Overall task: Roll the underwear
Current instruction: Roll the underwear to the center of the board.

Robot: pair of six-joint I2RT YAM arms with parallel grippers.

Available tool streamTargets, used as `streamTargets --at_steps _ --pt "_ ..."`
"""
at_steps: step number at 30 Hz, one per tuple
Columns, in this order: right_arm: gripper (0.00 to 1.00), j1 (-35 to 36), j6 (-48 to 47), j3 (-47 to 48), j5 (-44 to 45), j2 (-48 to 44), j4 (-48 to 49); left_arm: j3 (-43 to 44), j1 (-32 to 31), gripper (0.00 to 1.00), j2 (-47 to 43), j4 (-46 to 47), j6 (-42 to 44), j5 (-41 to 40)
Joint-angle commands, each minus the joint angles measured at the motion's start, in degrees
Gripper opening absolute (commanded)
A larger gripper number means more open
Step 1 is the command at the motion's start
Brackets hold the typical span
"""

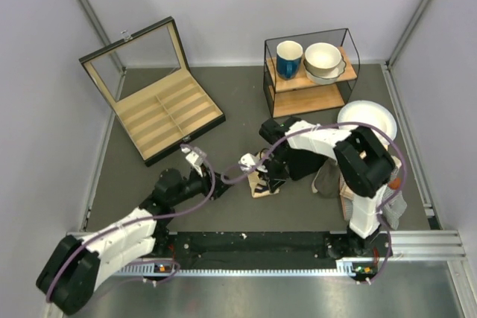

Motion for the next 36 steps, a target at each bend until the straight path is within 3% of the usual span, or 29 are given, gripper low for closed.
streamTargets --at_steps 1,5,8,15,21,31,34,36 --pt "0.13 -3.1 -0.5 9.1 -11.8 8.6 -21.4 -4.5 -6.1 0.48 -8.2 12.1 8.8 -1.5" --pt "0.13 -5.9 1.2 14.2 -12.7 15.8 -26.8 -5.3 -15.2 0.49 -9.9 13.8 17.0 -4.5" --pt "0.13 -6.9 2.4 17.3 -13.1 20.6 -29.0 -3.2 -22.3 0.49 -5.5 12.9 24.3 -7.2" --pt "0.14 -7.6 4.1 18.3 -12.4 22.5 -29.4 11.8 -32.4 0.52 15.9 0.4 40.1 -13.8" --pt "0.15 -7.9 3.9 18.1 -12.5 22.4 -29.3 19.5 -34.8 0.53 26.2 -5.6 48.1 -21.0" --pt "0.17 -7.8 3.6 17.7 -12.4 22.0 -29.2 26.7 -35.1 0.51 37.3 -12.3 49.4 -30.0" --pt "0.19 -7.8 3.6 17.5 -12.5 21.5 -29.0 28.5 -35.1 0.38 39.2 -14.6 48.3 -31.7" --pt "0.21 -8.2 3.5 17.4 -12.6 21.0 -29.0 29.6 -35.0 0.14 39.7 -16.7 47.3 -31.4"
